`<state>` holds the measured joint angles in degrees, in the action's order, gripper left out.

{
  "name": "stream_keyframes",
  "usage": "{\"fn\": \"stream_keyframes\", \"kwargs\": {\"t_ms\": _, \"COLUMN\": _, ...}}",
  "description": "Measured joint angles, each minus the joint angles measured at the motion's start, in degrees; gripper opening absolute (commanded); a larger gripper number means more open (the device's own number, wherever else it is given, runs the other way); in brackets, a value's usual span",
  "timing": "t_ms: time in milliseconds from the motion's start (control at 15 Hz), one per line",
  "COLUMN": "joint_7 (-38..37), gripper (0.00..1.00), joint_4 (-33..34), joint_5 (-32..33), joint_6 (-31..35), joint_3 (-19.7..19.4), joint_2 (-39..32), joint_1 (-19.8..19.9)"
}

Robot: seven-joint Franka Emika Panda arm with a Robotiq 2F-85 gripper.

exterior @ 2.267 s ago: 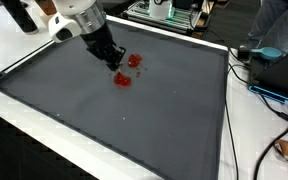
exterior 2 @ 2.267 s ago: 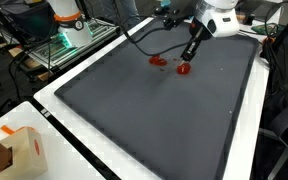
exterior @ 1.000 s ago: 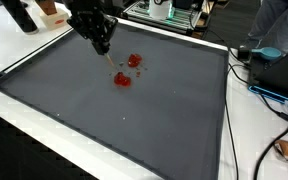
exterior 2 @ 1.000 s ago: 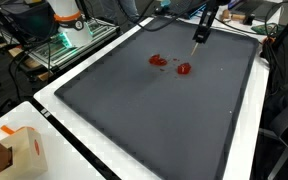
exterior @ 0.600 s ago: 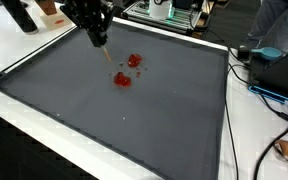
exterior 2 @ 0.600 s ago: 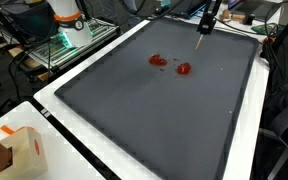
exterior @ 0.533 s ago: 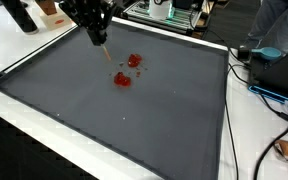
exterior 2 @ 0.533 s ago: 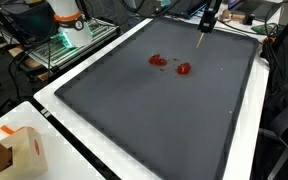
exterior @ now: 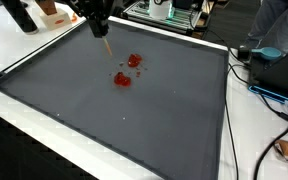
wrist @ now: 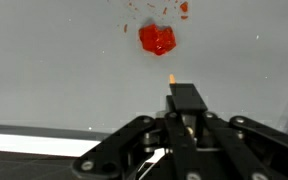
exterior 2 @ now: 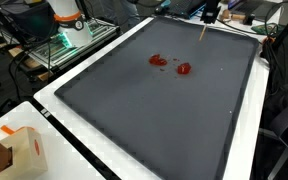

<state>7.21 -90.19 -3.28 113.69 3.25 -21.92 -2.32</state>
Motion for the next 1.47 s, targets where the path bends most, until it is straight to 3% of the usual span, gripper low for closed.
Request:
{"fn": "stream_keyframes", "kwargs": {"t_ms": 67, "joint_7": 0.0, "gripper": 0.03, "joint_4": -0.2, "joint_5": 0.0, "joint_6": 0.0, "joint_3": 0.1, "joint_2": 0.2, "joint_1": 0.0}}
{"fn": "stream_keyframes", "kwargs": {"t_ms": 133, "joint_7": 0.0, "gripper": 0.13, "joint_4": -0.3, "joint_5": 0.0, "joint_6": 0.0, "joint_3": 0.1, "joint_2": 0.4, "joint_1": 0.0}}
{"fn": "stream_keyframes", "kwargs": {"t_ms": 533, "joint_7": 0.0, "gripper": 0.13, "joint_4": 0.0, "joint_5": 0.0, "joint_6": 0.0, "joint_3": 0.2, "joint_2": 0.4, "joint_1": 0.0}}
{"fn": "stream_keyframes", "kwargs": {"t_ms": 600, "joint_7": 0.0, "gripper": 0.03, "joint_4": 0.0, "joint_5": 0.0, "joint_6": 0.0, "joint_3": 0.2, "joint_2": 0.4, "joint_1": 0.0}}
{"fn": "stream_keyframes", "kwargs": {"t_ms": 733, "joint_7": 0.0, "gripper": 0.03, "joint_4": 0.0, "joint_5": -0.7, "joint_6": 0.0, "joint_3": 0.2, "joint_2": 0.3, "joint_1": 0.0}}
{"fn": "stream_keyframes", "kwargs": {"t_ms": 1133, "joint_7": 13.3, "gripper": 0.03, "joint_4": 1.3, "joint_5": -16.3, "joint_6": 0.1, "joint_3": 2.6, "joint_2": -2.0, "joint_1": 4.2}}
{"fn": "stream_keyframes", "kwargs": {"t_ms": 1467, "joint_7": 20.6, "gripper": 0.03, "joint_4": 1.7, "joint_5": -23.6, "joint_6": 1.0, "joint_3": 3.7, "joint_2": -5.9, "joint_1": 6.8}}
